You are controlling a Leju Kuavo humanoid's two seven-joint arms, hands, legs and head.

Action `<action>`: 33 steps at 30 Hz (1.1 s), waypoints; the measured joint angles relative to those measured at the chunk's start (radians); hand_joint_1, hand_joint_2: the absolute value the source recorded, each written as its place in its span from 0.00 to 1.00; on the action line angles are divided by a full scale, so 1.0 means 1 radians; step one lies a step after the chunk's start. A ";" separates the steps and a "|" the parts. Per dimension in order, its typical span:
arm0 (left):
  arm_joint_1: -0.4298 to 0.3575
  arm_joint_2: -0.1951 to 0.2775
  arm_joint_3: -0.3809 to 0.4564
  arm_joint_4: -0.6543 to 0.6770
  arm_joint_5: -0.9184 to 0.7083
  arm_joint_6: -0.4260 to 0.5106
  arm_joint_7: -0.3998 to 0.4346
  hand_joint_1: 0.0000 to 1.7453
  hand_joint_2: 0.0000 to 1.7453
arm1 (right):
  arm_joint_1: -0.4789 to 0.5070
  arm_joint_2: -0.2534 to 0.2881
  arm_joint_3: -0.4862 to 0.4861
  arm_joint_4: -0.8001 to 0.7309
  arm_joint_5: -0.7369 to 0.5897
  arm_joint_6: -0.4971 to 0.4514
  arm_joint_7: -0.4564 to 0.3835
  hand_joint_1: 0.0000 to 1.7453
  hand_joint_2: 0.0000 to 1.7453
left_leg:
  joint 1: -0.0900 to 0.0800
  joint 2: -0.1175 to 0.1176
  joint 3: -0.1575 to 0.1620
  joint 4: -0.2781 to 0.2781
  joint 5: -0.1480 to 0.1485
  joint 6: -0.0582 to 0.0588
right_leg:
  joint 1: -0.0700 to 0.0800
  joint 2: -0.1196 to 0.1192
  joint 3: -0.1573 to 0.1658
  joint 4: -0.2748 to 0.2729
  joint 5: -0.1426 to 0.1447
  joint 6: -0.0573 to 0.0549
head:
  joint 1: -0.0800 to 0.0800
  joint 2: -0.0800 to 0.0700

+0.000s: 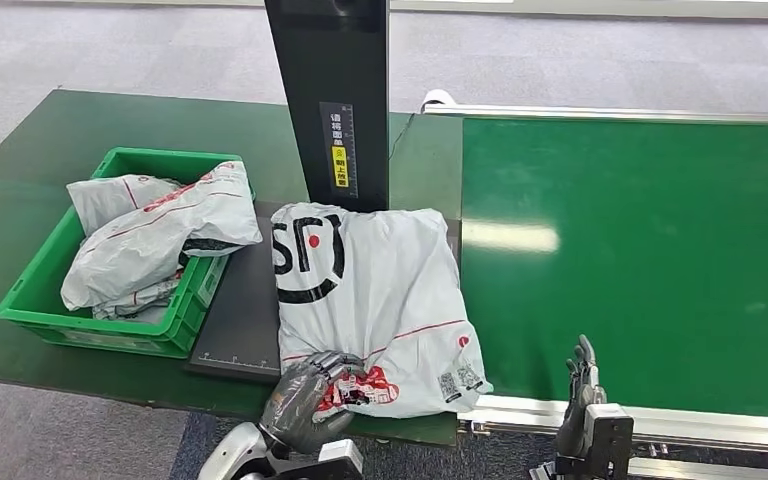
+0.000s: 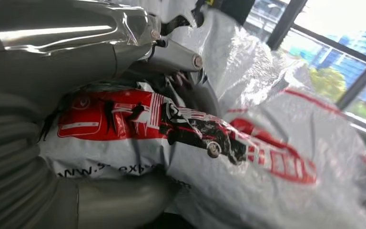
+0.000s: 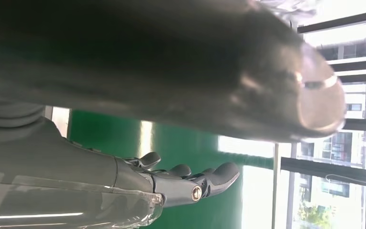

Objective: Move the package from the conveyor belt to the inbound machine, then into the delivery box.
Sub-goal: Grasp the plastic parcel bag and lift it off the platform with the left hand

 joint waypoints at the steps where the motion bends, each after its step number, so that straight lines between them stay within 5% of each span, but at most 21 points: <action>1: -0.001 0.001 0.003 -0.003 0.034 -0.026 -0.020 1.00 1.00 | 0.000 0.000 -0.001 -0.001 -0.002 0.001 0.000 0.00 0.00 | 0.000 0.000 0.000 0.000 0.000 0.000 | 0.000 0.000 0.000 0.000 0.000 0.000 | 0.000 0.000; 8: 0.000 0.023 0.030 -0.047 0.272 -0.222 -0.147 1.00 1.00 | -0.001 0.001 -0.017 -0.004 -0.008 0.003 0.000 0.00 0.00 | 0.000 0.000 0.000 0.000 0.000 0.000 | 0.000 0.000 0.000 0.000 0.000 0.000 | 0.000 0.000; 15: 0.029 0.058 0.074 -0.184 0.435 -0.361 -0.179 1.00 1.00 | 0.007 0.011 -0.048 -0.028 0.015 0.026 0.000 0.00 0.00 | 0.000 0.000 0.000 0.000 0.000 0.000 | 0.000 0.000 0.000 0.000 0.000 0.000 | 0.000 0.000; 25: 0.016 0.107 0.238 -0.431 0.385 -0.164 -0.179 1.00 1.00 | 0.016 0.027 -0.075 -0.053 0.032 0.041 0.000 0.00 0.00 | 0.000 0.000 0.000 0.000 0.001 0.000 | 0.000 0.000 0.000 0.000 0.000 0.000 | 0.000 0.000; 33: -0.155 0.170 0.442 -0.513 0.357 -0.080 -0.134 1.00 1.00 | 0.008 0.028 -0.072 -0.053 0.022 0.029 0.000 0.00 0.00 | 0.000 0.000 0.001 0.000 0.002 -0.001 | 0.001 0.000 0.000 0.001 0.000 -0.001 | 0.000 0.000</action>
